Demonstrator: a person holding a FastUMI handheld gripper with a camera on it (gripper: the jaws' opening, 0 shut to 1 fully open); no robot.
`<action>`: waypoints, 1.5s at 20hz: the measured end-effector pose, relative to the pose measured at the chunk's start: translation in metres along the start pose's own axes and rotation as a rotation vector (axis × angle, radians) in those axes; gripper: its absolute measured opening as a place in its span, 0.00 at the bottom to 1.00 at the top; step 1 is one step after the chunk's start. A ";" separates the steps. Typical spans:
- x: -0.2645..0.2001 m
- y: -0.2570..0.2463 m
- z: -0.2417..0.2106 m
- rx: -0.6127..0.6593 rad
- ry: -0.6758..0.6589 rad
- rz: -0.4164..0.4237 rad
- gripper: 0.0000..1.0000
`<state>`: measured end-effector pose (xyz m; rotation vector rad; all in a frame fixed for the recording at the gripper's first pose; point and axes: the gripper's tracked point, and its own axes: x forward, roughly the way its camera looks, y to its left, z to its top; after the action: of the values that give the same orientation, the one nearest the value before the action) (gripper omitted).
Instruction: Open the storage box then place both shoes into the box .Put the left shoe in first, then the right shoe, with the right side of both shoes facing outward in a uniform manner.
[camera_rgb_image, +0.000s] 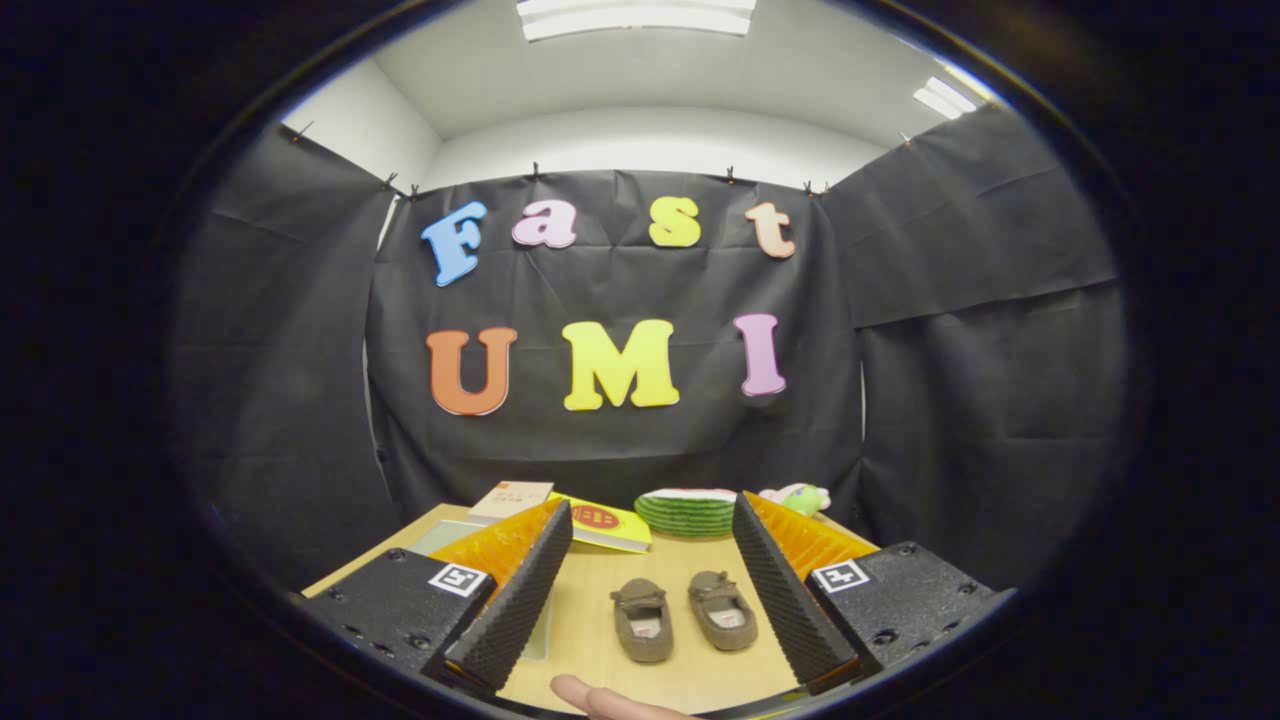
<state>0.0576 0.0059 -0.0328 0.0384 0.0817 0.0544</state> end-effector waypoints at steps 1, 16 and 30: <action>0.013 0.000 -0.007 0.009 0.025 0.013 1.00; 0.172 0.055 -0.119 0.184 0.441 0.300 1.00; 0.212 0.112 -0.214 0.468 0.872 0.703 0.99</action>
<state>0.2451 0.1376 -0.2580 0.5114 0.9522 0.7563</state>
